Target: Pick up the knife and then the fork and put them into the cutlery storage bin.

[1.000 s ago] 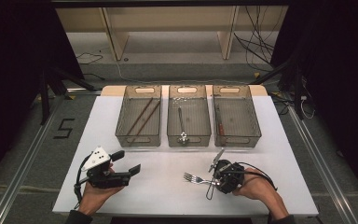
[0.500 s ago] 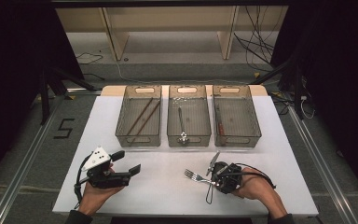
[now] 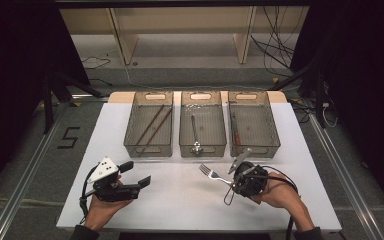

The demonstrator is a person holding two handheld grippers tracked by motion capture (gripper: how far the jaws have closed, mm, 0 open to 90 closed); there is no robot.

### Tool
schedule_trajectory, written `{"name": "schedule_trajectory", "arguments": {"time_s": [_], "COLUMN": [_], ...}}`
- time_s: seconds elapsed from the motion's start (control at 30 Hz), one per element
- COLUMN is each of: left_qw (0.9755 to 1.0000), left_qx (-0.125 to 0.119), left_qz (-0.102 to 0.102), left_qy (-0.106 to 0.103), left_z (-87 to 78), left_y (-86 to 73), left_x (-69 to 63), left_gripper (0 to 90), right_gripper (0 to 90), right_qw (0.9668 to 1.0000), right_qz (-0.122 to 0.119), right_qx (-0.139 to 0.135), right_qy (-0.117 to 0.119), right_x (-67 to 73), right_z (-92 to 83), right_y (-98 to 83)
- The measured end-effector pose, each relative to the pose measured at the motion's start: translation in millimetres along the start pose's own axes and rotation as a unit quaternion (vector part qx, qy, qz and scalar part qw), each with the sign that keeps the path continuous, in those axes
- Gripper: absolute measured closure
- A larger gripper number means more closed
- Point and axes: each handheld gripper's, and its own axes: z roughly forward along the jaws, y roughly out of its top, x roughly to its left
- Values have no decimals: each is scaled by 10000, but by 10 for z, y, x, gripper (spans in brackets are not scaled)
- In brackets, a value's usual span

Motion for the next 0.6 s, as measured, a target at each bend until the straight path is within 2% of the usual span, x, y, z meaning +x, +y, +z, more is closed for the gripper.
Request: {"name": "schedule_trajectory", "arguments": {"time_s": [0.17, 0.33, 0.4, 0.6], "left_qw": [10000, 10000, 10000, 10000], "left_qx": [-15, -21, -26, -52], "left_qz": [-6, -7, -11, -31], "left_qy": [5, 13, 22, 31], "left_z": [-1, -5, -6, -6], "left_y": [0, 0, 1, 1], "left_x": [2, 5, 9, 4], "left_gripper": [149, 149, 149, 149], "right_gripper": [775, 776, 775, 775], "right_qw": [9988, 9955, 9935, 9844], "right_qz": [306, 610, 748, 1175], "right_qx": [-375, -705, -849, -1281], "right_qy": [-68, -144, -149, -261], "right_x": [-164, -324, -388, -581], "right_z": [-122, -186, -210, -282], "right_y": [38, 77, 88, 134]}}
